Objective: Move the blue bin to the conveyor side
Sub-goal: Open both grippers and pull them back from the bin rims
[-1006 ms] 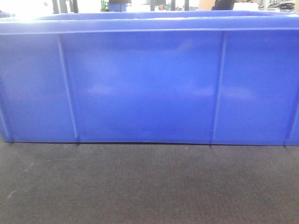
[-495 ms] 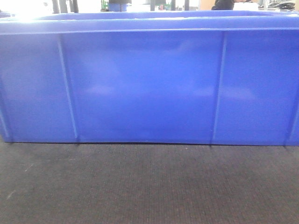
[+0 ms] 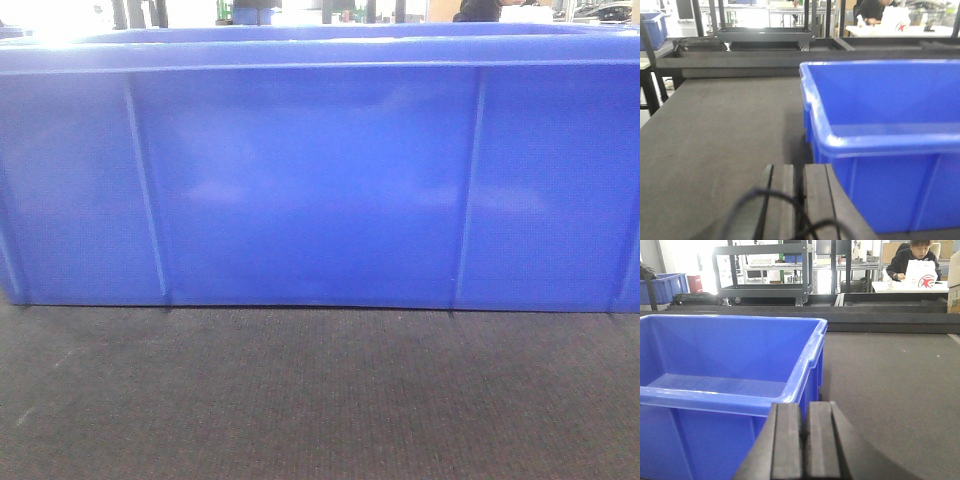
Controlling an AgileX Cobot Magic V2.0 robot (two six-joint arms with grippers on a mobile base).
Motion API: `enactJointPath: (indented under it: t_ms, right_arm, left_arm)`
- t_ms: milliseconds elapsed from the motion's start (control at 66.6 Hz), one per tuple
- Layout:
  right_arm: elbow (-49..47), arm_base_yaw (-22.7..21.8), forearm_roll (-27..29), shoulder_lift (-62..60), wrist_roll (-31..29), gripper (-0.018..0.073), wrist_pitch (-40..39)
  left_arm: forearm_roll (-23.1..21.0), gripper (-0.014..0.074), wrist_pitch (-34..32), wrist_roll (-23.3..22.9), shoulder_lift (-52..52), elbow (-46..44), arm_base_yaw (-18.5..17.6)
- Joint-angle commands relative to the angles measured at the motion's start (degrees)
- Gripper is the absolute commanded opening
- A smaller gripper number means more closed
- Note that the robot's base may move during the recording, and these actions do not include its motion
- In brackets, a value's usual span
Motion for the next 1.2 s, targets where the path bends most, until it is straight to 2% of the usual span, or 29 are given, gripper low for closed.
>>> enactJointPath:
  t_ms: [0,300,526,571,1186]
  right_arm:
    - [0.17,0.05,-0.72,-0.33,-0.53,-0.0078,-1.81]
    - [0.17,0.05,-0.72,-0.33,-0.53,-0.0078,-1.91]
    - [0.17,0.05,-0.72,-0.33,-0.53,-0.0078,-2.15]
    - [0.17,0.05,-0.72,-0.33,-0.53,-0.0078,-2.15]
    - [0.17,0.05,-0.72,-0.33,-0.53,-0.0078,-2.15]
  left_arm:
    - [-1.77,-0.0006,-1.92,1.62,-1.46,2.81,1.76]
    - [-3.94,-0.0006,-19.44,1.99,-3.22,17.33,6.47]
    - [-4.66,-0.0006,-30.73,1.99,-3.22,24.6,7.01]
    - [-4.66,-0.0006,-28.28,1.99,-3.22,24.6,7.01]
    - [-4.66,-0.0006,-29.13,1.99,-3.22,24.6,7.01]
